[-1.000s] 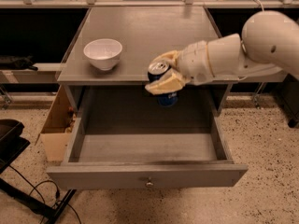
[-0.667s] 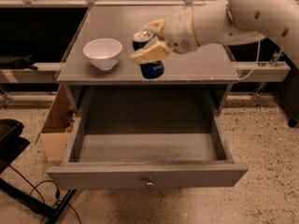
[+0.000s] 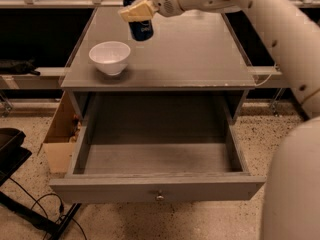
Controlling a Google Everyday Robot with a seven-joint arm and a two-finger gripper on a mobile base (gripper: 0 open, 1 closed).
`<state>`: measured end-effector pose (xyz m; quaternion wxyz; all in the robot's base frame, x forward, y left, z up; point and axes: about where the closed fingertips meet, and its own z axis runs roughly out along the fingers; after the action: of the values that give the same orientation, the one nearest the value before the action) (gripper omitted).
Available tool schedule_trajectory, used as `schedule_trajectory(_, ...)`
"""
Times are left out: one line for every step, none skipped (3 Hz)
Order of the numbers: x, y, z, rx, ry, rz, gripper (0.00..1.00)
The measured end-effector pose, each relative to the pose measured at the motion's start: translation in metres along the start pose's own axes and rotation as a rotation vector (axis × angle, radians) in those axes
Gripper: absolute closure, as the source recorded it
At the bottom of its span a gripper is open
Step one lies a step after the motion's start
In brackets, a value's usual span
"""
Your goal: Pick pepsi can from top drawer and place on counter
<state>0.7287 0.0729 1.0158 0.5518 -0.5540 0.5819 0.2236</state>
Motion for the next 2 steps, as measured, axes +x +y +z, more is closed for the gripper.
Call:
schedule_trajectory(0.016, -0.043, 0.032, 0.048, -0.020, -0.007, 1.00)
schedule_trajectory(0.056, -0.079, 0.051, 0.091, -0.008, 0.005, 1.00)
